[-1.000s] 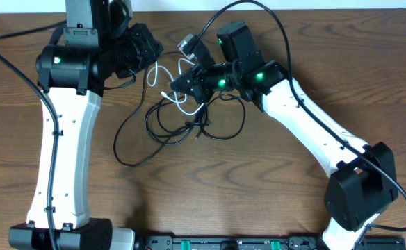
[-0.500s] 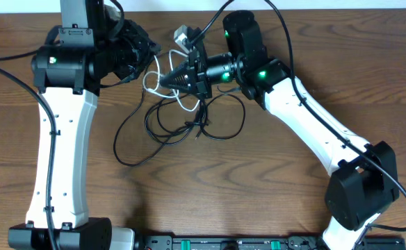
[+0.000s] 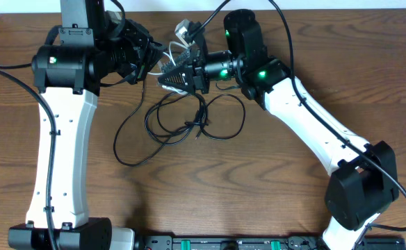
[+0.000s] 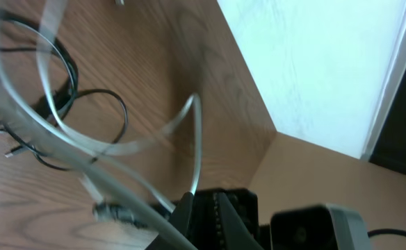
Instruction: Untangle cables
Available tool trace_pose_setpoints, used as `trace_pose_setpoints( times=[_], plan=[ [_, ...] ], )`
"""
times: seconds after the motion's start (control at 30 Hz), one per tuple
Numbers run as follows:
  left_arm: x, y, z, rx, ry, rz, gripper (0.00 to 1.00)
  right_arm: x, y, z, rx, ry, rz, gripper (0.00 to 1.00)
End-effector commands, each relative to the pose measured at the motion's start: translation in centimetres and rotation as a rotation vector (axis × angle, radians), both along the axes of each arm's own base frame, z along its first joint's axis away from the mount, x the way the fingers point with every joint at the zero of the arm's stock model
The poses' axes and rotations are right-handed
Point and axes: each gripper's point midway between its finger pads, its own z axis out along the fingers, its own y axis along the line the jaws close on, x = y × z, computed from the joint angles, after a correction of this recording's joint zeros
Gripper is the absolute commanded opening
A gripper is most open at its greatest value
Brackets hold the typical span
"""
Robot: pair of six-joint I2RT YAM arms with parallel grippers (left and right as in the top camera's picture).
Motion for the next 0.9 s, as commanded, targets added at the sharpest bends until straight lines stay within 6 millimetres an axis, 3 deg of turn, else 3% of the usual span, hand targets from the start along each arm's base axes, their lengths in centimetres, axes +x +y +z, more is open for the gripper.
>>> trace_pose_setpoints(
  times=[0.0, 0.1, 0.23, 0.4, 0.77, 0.87],
  plan=[
    [-0.1, 0.1, 0.5, -0.006, -0.008, 0.005, 0.07, 0.7, 0.1, -0.1, -0.013, -0.006, -0.043, 0.38],
    [0.6, 1.9, -0.1, 0.066, -0.012, 0.080, 0.07, -0.1, -0.4, 0.3, 0.010, 0.004, 0.019, 0.38],
    [1.0, 4.0, -0.4, 0.097, -0.005, 0.139, 0.07, 1.2, -2.0, 0.0, 0.005, 0.023, -0.010, 0.38],
    [0.4, 4.4, -1.1, 0.104, 0.035, 0.151, 0.07, 2.1, -3.0, 0.1, 0.007, 0.006, -0.028, 0.42],
    [-0.4, 2.7, -1.0, 0.051, 0.056, 0.088, 0.07, -0.5, 0.5, -0.1, -0.002, -0.067, 0.020, 0.47],
    [-0.8, 1.7, -0.5, 0.000, 0.059, 0.044, 0.07, -0.2, 1.8, -0.7, -0.041, -0.086, -0.051, 0.47]
  ],
)
